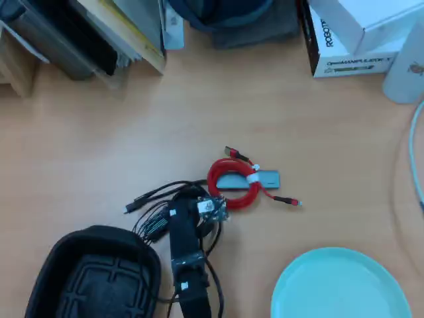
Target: Put a black charging cable in a black bowl and put a red charging cable in a green bowl
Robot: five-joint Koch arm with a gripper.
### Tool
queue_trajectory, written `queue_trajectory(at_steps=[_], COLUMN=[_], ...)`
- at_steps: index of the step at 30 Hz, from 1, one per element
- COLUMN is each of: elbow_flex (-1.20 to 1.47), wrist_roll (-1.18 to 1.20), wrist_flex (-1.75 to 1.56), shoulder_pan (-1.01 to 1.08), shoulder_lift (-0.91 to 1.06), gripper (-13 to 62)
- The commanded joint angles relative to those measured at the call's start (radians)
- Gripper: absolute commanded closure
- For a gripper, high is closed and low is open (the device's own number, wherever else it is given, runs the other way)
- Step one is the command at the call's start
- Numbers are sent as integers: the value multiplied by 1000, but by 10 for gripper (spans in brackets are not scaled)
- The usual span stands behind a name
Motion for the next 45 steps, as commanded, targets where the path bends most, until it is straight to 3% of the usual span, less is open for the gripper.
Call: queue_trajectory(at_steps=[1, 14, 22, 45], elbow_flex=[-54, -83, -81, -69], wrist_roll=[-23, -26, -140, -149], wrist_flex=[32, -12, -6, 5], shoulder_pan=[-9, 0, 35, -15], shoulder_lift=[67, 221, 407, 795], gripper=[558, 558, 559, 559])
